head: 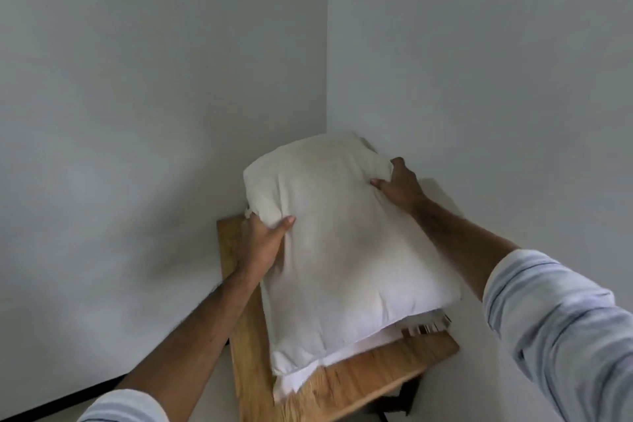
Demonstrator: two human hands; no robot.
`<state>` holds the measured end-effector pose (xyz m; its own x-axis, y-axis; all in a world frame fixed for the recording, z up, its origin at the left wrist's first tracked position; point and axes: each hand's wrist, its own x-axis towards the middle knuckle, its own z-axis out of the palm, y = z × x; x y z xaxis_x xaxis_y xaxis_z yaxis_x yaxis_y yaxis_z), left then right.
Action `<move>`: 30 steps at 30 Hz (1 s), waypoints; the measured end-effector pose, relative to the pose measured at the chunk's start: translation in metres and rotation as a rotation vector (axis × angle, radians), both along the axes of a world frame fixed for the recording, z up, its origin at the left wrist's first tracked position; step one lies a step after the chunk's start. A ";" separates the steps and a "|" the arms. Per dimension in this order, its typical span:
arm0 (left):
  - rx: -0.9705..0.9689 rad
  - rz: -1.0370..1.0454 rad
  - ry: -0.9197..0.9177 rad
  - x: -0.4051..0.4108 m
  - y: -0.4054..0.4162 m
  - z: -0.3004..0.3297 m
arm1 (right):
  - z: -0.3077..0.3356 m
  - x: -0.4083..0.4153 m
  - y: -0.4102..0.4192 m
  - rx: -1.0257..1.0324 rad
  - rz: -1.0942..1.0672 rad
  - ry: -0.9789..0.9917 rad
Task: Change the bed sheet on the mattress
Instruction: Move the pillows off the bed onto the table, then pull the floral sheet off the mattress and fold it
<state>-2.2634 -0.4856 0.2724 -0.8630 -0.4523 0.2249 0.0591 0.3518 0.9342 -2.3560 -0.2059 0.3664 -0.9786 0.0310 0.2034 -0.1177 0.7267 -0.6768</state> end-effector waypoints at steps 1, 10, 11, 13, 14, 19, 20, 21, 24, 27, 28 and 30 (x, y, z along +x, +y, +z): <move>-0.086 -0.009 -0.089 -0.025 -0.004 -0.002 | -0.002 -0.022 -0.006 0.120 -0.038 0.036; -1.066 -0.546 -0.267 -0.135 0.014 -0.089 | -0.167 -0.080 -0.057 0.620 0.268 -0.235; -1.086 -0.534 -0.261 -0.137 0.015 -0.099 | -0.174 -0.079 -0.055 0.621 0.262 -0.206; -1.084 -0.499 -0.226 -0.140 0.014 -0.107 | -0.177 -0.080 -0.052 0.617 0.259 -0.159; -1.085 -0.496 -0.220 -0.140 0.014 -0.110 | -0.177 -0.081 -0.052 0.613 0.256 -0.144; -1.150 -0.455 -0.250 -0.134 0.014 -0.101 | -0.178 -0.078 -0.054 0.621 0.251 -0.130; -1.169 -0.428 -0.259 -0.129 0.014 -0.097 | -0.175 -0.077 -0.054 0.626 0.254 -0.133; -1.175 -0.397 -0.274 -0.123 0.014 -0.093 | -0.170 -0.077 -0.056 0.627 0.259 -0.130; -1.186 -0.245 -0.309 -0.092 0.010 -0.074 | -0.147 -0.070 -0.069 0.642 0.359 -0.068; -1.164 -0.065 -0.392 -0.035 -0.004 -0.055 | -0.122 -0.039 -0.106 0.685 0.608 0.076; -1.156 -0.003 -0.418 -0.005 -0.009 -0.051 | -0.117 -0.021 -0.122 0.708 0.698 0.126; -1.136 0.096 -0.499 0.060 -0.020 -0.045 | -0.111 0.023 -0.153 0.755 0.877 0.224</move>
